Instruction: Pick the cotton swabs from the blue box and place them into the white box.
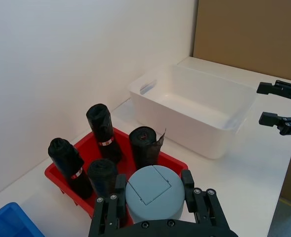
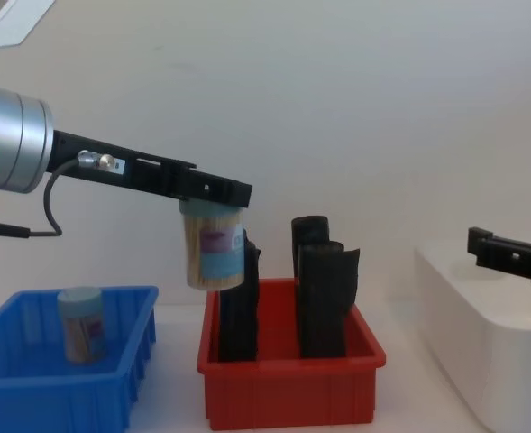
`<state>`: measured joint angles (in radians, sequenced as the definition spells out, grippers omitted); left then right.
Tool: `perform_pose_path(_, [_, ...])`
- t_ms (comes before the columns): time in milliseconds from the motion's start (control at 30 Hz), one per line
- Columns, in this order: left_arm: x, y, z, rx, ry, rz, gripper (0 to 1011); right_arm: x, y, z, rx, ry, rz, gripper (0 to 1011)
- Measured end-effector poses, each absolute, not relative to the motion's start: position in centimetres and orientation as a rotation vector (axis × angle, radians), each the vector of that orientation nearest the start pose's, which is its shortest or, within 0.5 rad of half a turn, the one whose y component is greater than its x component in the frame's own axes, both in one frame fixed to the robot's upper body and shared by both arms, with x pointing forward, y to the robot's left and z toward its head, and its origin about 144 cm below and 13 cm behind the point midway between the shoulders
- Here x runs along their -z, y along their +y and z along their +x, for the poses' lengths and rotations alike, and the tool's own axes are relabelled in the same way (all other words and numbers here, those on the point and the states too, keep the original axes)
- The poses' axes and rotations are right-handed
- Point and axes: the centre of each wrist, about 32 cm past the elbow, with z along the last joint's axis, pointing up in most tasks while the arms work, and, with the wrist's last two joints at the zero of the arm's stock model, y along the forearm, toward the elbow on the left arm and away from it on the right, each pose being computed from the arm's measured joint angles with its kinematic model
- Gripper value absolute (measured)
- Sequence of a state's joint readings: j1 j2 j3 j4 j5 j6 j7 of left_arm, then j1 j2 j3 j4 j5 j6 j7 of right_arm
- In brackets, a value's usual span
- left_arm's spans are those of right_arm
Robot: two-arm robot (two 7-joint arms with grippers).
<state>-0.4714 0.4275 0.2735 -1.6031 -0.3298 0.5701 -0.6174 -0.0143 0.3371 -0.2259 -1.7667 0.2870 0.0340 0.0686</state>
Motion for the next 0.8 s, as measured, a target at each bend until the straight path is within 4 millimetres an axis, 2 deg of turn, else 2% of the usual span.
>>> perform_pose_path(300, [-131.4, 26.6, 55.0, -0.750, 0.056, 0.273, 669, -118.9, -23.2, 44.6, 1.178, -0.083, 0.017, 1002])
perform_pose_path(800, [-131.5, 26.6, 55.0, -0.741, 0.058, 0.273, 669, -118.4, -20.8, 46.2, 1.023, -0.093, -0.015, 1001])
